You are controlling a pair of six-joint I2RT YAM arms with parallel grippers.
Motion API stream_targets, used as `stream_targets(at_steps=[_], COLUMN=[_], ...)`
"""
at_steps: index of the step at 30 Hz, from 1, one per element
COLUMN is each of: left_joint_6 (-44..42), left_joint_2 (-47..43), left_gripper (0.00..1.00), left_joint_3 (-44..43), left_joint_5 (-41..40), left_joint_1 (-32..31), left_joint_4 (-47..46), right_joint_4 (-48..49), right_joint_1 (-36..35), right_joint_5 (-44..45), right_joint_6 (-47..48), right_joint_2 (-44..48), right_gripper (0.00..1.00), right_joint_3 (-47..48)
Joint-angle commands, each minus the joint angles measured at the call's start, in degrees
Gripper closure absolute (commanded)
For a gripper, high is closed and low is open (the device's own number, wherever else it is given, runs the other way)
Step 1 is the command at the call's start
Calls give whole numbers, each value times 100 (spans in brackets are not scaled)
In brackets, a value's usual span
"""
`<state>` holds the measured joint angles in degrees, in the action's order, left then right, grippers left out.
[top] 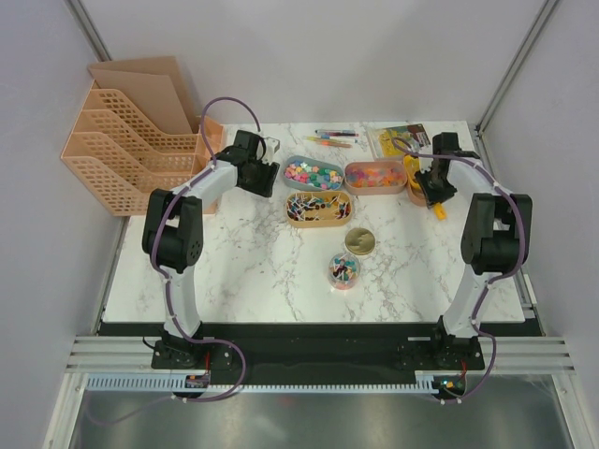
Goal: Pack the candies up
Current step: Scoop the fake candies from the storage box.
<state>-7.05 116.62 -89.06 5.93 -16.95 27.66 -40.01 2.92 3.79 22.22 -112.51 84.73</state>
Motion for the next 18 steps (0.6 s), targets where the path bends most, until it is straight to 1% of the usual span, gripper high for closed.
stream_targets(at_steps=[1,3,4,7,8,9,11,12,13,14,15,18], left_joint_6=[-253,-288,-297,-288,-288,-288,-288,-280,-262,-245,-236,-332], left_joint_2=[-218,-218,-227,-297,-315,-341,-412,-438,-490,-526,-552,-701], left_gripper=[39,39,39,39,39,39,37,37,37,24,20,14], left_joint_3=[-147,-217,-244,-296,-288,-288,-253,-235,-209,-156,-112,20], left_joint_5=[-92,-119,-128,-154,-163,-198,-347,-434,-566,-793,-952,-1041], left_joint_1=[34,34,43,60,69,78,87,87,87,95,95,104], left_joint_4=[-191,-165,-121,-68,-42,-41,-15,-24,-33,-50,-59,-111], right_joint_4=[169,143,143,29,-120,-208,-445,-568,-752,-884,-1051,-1622], right_joint_1=[33,68,69,68,69,60,51,34,7,-45,-80,-257], right_joint_5=[-362,-362,-336,-362,-657,-808,-1150,-1231,-1284,-1345,-1503,-1452], right_joint_6=[19,212,300,870,1072,1492,1933,2379,2575,2786,3284,3937], right_joint_2=[632,817,1053,1528,1635,1749,2083,2180,2337,2408,2522,2655], right_gripper=[100,100,100,100,100,100,100,100,100,100,100,100], right_joint_3=[-88,-158,-193,-369,-430,-474,-588,-606,-641,-642,-624,-580])
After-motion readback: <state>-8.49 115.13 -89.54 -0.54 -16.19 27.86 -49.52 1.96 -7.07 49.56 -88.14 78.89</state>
